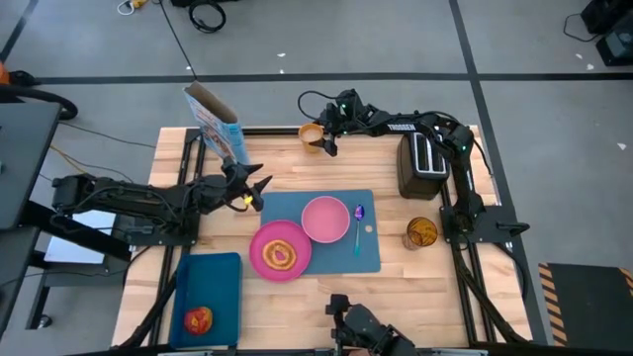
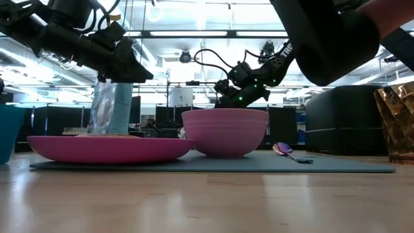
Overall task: Arrange a breakfast setting
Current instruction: Put the yellow cup of milk on the blue tablemat to the top right of the pink bowl
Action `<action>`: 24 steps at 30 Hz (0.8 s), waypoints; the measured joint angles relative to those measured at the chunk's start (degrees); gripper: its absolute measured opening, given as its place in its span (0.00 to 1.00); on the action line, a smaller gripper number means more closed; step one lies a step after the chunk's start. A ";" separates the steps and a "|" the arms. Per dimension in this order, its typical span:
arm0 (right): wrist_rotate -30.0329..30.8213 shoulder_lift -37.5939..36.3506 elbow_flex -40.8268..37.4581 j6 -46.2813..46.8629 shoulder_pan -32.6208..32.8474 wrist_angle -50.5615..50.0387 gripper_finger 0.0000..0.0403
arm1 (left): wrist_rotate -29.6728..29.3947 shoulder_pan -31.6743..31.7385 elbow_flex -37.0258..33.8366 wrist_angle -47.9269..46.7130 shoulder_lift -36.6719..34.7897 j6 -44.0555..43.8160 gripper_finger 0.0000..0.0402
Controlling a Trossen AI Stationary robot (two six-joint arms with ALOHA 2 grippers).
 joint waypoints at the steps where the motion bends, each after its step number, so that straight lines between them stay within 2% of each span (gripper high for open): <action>1: -0.02 0.02 0.00 0.26 -0.02 -0.02 0.88 | 0.00 0.00 0.00 -0.24 0.00 0.02 0.58; 7: -1.04 -0.07 0.00 1.22 0.13 -1.28 0.87 | 0.00 0.00 0.00 -0.50 0.00 0.64 0.58; 18: 3.34 -0.31 0.11 -1.23 2.56 -2.05 0.86 | -0.02 0.00 0.00 -0.53 0.00 1.72 0.58; 24: 3.44 -0.52 0.11 -0.97 2.71 -2.96 0.86 | -0.04 0.00 0.02 -0.42 -0.15 2.95 0.58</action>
